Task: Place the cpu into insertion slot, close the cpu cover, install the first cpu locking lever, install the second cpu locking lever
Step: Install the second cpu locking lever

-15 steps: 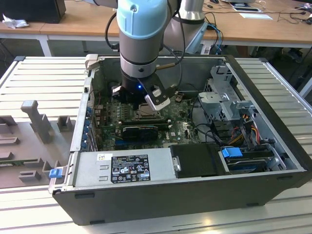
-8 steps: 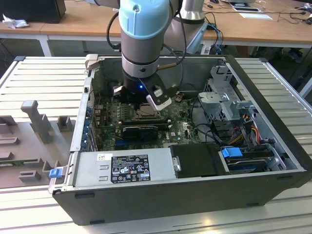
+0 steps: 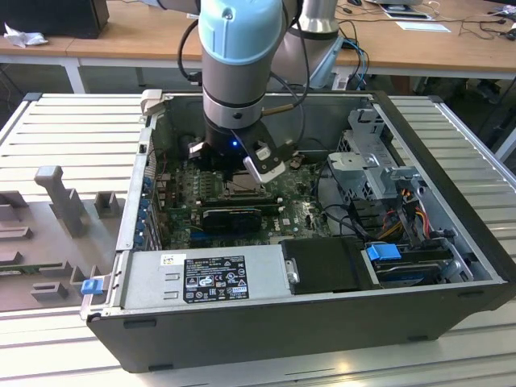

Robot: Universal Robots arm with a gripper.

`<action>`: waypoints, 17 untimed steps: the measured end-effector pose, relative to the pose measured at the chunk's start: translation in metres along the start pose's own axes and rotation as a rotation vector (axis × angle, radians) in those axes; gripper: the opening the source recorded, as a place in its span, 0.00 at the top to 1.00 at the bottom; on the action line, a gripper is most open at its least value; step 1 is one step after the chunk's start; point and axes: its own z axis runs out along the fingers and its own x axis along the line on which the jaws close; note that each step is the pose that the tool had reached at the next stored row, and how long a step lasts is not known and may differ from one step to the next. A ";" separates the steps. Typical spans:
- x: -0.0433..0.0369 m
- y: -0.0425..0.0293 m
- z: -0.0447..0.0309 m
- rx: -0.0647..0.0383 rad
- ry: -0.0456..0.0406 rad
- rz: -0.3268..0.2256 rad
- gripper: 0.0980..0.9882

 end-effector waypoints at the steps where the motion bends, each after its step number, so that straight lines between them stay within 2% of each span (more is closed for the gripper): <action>1: -0.0007 0.0000 0.0000 0.000 0.0000 0.000 0.99; 7: -0.0077 -0.0003 -0.0006 0.000 0.0002 0.000 0.99; 9: -0.0077 0.0009 -0.0047 0.000 0.0001 0.000 0.99; 11: -0.0077 0.0030 -0.0118 0.000 0.0001 0.000 0.99; 13: -0.0117 0.0030 -0.0122 0.000 0.0003 0.000 0.99; 14: -0.0169 0.0023 -0.0117 0.000 0.0006 0.001 0.99; 17: -0.0198 -0.0009 -0.0071 0.000 0.0004 0.002 0.99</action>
